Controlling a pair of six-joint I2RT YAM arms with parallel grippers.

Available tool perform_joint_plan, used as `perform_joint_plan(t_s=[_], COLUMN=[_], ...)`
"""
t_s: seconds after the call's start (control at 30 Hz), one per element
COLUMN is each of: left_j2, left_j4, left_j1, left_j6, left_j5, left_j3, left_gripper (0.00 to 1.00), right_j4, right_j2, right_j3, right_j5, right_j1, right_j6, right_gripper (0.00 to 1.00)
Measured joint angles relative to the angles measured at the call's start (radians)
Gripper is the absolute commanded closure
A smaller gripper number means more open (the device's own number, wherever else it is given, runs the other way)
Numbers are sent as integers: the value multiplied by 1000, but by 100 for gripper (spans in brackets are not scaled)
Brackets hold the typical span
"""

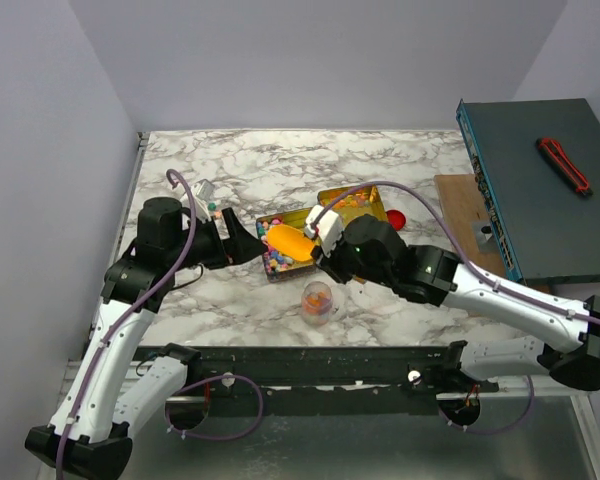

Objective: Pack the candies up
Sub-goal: Scoop the fake candies from the storage box.

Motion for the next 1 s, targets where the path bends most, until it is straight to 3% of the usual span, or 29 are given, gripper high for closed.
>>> perform_joint_plan(t_s=[0.37, 0.67, 1.0], left_j2=[-4, 29, 87], left_j4=[7, 113, 309], left_j1=[6, 8, 12], left_j6=[26, -46, -152], left_j5=[-295, -381, -443], left_j3=[-39, -206, -334], left_gripper=[14, 19, 31], right_j4=[-328, -558, -665], right_j2=[256, 430, 599], right_j3=[359, 516, 609], right_j5=[-74, -161, -232], right_j1=[-183, -250, -306], right_j6=[-23, -84, -107], right_gripper=[99, 99, 99])
